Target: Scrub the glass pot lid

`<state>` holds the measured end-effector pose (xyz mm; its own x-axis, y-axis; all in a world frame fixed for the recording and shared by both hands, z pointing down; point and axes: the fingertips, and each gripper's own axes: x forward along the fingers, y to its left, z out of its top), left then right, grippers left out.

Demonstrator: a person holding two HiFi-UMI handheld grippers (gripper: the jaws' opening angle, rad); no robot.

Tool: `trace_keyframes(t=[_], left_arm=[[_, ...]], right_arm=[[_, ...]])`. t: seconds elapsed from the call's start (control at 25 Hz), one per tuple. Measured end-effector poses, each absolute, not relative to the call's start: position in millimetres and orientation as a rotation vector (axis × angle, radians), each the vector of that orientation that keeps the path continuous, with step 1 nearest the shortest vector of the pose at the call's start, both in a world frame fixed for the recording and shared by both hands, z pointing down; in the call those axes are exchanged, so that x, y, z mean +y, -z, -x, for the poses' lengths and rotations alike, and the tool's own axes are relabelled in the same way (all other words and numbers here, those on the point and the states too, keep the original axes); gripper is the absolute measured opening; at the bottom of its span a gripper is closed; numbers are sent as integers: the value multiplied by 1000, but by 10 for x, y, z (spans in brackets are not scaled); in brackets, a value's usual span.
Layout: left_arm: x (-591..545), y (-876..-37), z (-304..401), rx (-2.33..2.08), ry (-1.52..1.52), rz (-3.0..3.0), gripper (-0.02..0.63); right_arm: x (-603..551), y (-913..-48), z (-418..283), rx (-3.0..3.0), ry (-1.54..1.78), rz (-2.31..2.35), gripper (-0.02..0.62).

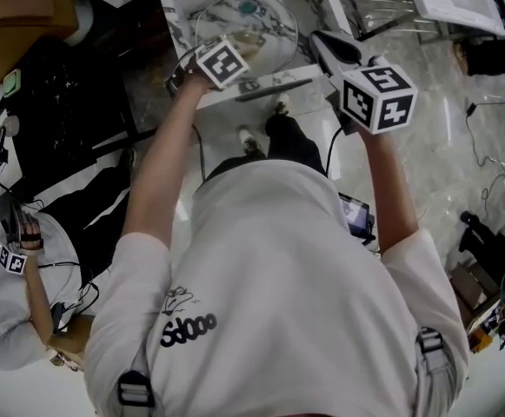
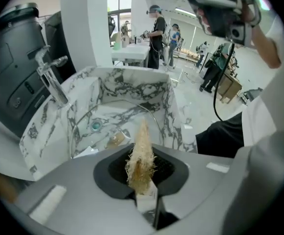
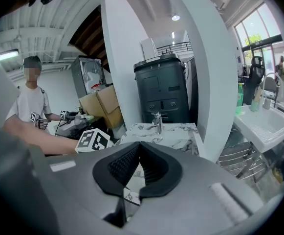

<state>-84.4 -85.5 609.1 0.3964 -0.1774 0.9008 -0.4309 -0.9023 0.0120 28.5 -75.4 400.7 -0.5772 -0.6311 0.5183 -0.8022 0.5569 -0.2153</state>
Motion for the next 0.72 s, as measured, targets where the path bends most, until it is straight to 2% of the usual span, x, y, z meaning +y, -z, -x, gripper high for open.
trace_keyframes(t=[0.72], left_arm=[[-848, -3864, 1105, -1163, -654, -2827, 52]], right_arm=[[-471, -3192, -101, -2511, -228, -1224, 3]])
